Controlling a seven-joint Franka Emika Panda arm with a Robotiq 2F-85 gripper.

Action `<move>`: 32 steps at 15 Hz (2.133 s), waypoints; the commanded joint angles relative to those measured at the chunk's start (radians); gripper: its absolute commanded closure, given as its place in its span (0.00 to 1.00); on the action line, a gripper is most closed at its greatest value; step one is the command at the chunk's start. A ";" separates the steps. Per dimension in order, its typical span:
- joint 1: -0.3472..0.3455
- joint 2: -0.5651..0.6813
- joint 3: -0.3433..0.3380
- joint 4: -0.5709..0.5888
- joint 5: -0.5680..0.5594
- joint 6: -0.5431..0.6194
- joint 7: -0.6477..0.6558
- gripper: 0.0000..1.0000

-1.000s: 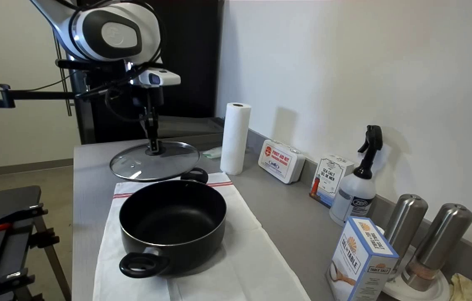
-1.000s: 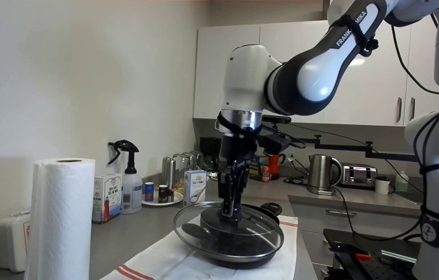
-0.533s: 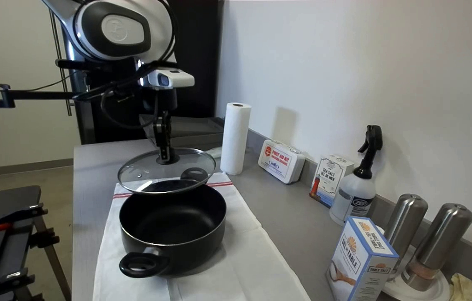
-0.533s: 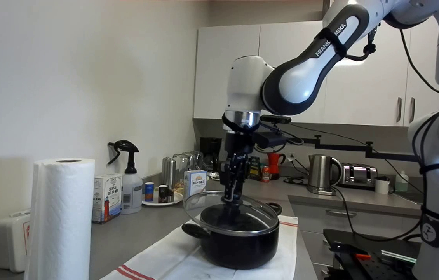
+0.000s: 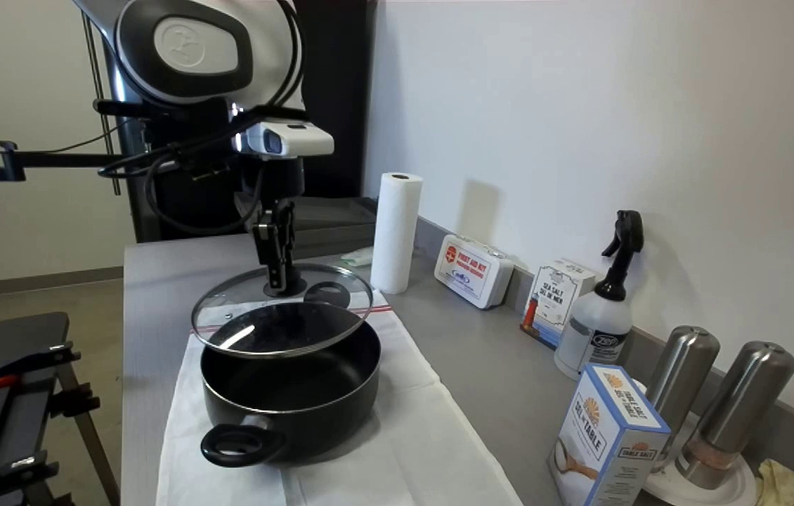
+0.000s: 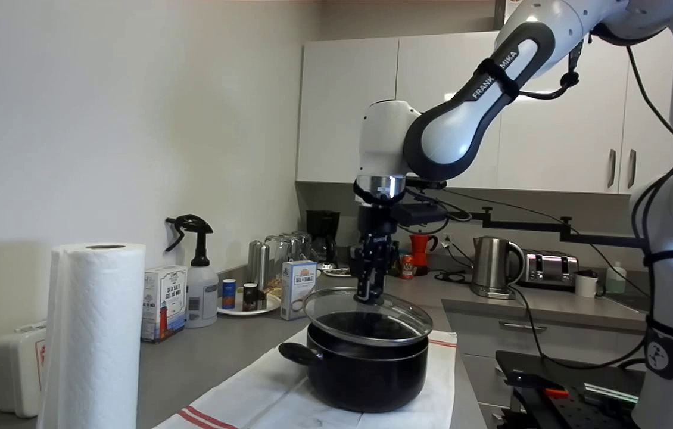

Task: Put the glass lid on the black pot.

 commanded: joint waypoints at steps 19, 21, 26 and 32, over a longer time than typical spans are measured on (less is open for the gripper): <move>-0.049 -0.004 -0.034 -0.008 0.069 0.023 -0.084 0.75; -0.048 0.008 -0.033 -0.002 0.082 0.026 -0.100 0.75; -0.047 0.049 -0.036 0.021 0.085 0.041 -0.110 0.75; -0.044 0.105 -0.048 0.066 0.086 0.059 -0.115 0.75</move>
